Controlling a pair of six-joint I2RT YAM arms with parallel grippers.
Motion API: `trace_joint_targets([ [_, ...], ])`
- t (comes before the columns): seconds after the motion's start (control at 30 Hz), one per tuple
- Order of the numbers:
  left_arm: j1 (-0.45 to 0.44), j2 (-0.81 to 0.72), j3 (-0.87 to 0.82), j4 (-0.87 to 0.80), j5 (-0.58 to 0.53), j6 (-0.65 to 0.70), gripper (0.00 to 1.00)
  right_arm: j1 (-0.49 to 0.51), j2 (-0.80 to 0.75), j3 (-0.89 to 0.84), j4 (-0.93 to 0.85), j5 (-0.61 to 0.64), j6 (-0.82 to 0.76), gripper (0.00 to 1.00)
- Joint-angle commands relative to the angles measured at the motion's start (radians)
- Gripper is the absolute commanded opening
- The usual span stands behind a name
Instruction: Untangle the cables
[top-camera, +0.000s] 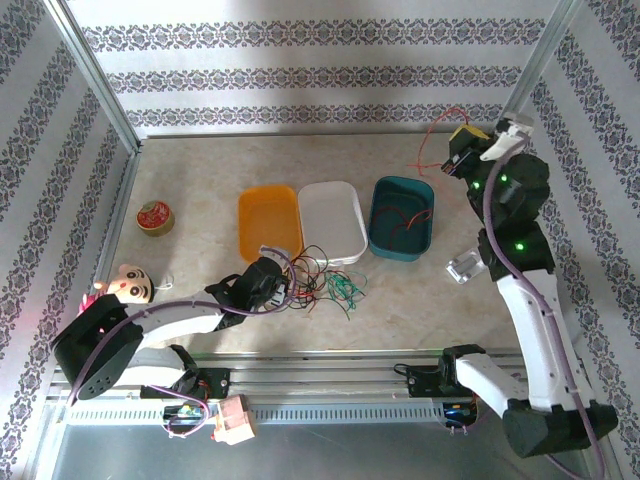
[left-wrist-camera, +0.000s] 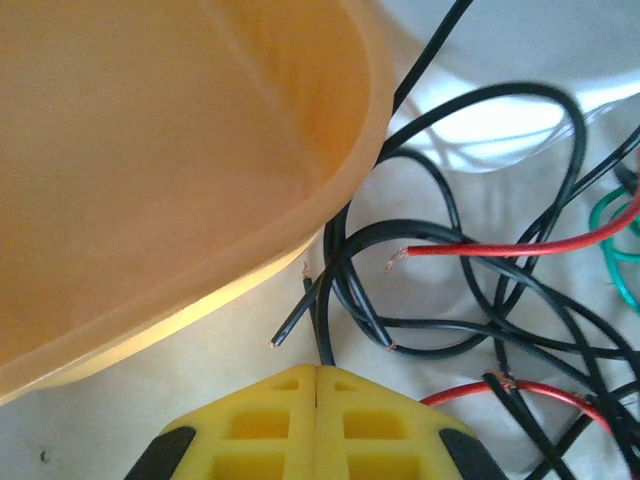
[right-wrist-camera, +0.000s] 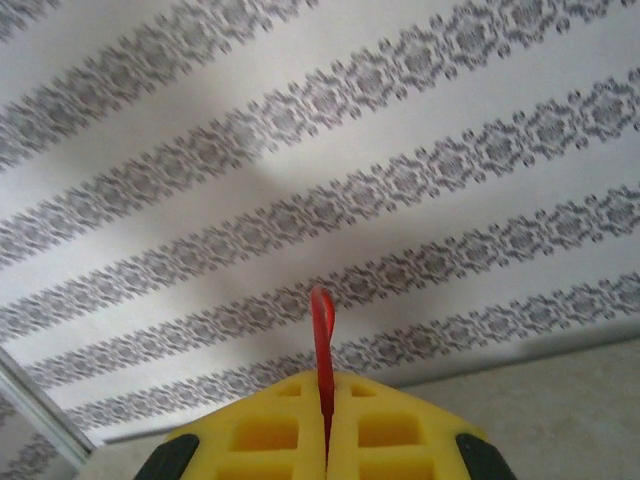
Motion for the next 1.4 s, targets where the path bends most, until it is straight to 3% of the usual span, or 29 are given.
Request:
trace_joint_targets([
  [0.0,-0.019,-0.024,0.012,-0.014,-0.029,-0.018,0.00,-0.008,0.044,-0.045,0.017,0.044,-0.037,0.00],
  [0.47,-0.034,-0.010,0.029,-0.024,-0.035,-0.014,0.00,-0.009,0.217,-0.296,0.069,0.148,0.091,0.00],
  [0.63,-0.040,0.007,0.046,-0.031,-0.034,-0.011,0.00,-0.011,0.279,-0.299,0.046,0.176,0.146,0.00],
  [0.93,-0.054,0.051,0.076,-0.032,-0.025,-0.004,0.00,-0.011,0.417,-0.315,-0.011,0.118,0.261,0.00],
  [1.37,-0.058,0.078,0.116,-0.035,-0.027,0.017,0.00,0.005,0.537,-0.277,-0.074,0.092,0.279,0.00],
])
